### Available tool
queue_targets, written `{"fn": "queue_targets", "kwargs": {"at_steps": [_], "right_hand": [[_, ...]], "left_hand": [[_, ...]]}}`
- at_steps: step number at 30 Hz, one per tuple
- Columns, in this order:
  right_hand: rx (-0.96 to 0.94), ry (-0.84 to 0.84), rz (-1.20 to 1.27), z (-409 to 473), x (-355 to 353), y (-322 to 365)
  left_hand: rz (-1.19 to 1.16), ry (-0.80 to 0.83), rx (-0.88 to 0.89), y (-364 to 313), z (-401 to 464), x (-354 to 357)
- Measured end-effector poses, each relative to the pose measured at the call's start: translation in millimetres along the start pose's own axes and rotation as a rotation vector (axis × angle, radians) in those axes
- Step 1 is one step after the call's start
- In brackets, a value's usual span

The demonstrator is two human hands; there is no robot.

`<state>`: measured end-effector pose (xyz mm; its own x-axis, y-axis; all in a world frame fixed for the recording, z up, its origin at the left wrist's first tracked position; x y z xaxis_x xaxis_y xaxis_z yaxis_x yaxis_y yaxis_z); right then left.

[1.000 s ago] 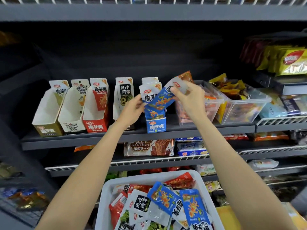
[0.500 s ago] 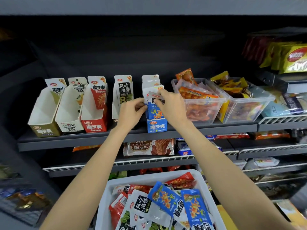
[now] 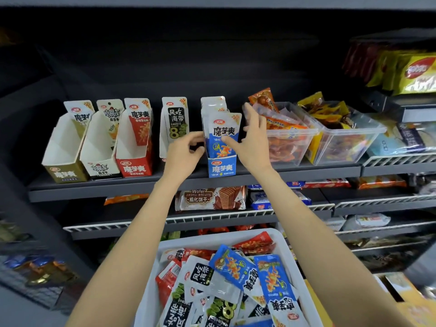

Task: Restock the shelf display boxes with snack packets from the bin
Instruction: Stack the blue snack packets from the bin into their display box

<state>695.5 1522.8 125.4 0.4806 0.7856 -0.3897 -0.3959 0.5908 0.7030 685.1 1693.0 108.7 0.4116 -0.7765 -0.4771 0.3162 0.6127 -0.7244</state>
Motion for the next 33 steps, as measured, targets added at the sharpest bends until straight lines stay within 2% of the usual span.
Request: {"fn": "queue_targets", "kwargs": {"at_steps": [2, 5, 8, 11, 14, 16, 19, 21, 24, 29, 33], "right_hand": [[0.019, -0.034, 0.055, -20.4, -17.8, -1.6], [0.042, -0.048, 0.134, -62.2, -46.7, -11.1], [0.138, 0.151, 0.162, -114.0, -63.1, -31.6], [0.194, 0.362, 0.032, -167.1, -67.8, -59.0], [0.214, 0.508, -0.269, -210.1, -68.5, -91.2], [0.226, 0.613, -0.503, -229.0, -74.8, -105.2], [0.227, 0.664, -0.715, -247.9, -84.6, -106.9], [0.133, 0.717, -0.81, -261.0, -81.1, -106.4], [0.053, 0.832, -0.875, -274.3, -73.4, -111.1], [0.019, 0.876, -0.837, -273.8, -75.3, -107.7], [0.134, 0.738, -0.752, -263.5, -77.5, -107.2]], "left_hand": [[-0.073, -0.163, -0.025, -5.2, -20.2, -7.4], [-0.195, -0.364, 0.058, -13.0, -62.3, -13.7], [-0.183, -0.4, 0.189, -6.9, -112.9, -8.4], [-0.085, -0.198, 0.227, 13.0, -159.2, 6.3], [0.11, 0.18, 0.064, 44.2, -196.3, 30.0], [0.224, 0.372, 0.017, 60.5, -217.4, 45.8], [0.227, 0.525, 0.04, 61.4, -233.1, 68.4], [0.241, 0.618, 0.111, 57.9, -236.8, 85.5], [0.405, 0.768, 0.237, 57.7, -238.1, 102.7], [0.548, 0.813, 0.269, 61.8, -225.9, 89.4], [0.577, 0.695, 0.204, 69.4, -228.5, 73.6]]}}
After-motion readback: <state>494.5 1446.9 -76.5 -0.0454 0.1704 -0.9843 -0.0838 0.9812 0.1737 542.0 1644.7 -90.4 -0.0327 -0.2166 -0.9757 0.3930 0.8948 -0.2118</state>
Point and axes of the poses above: each hand's wrist, its own z-axis towards the middle knuckle, its own x-axis out of the palm, y = z × x, the point moved 2 cm from there along z, towards the middle knuckle, and after that the axes turned 9 degrees about -y, right-handed, at the moved point
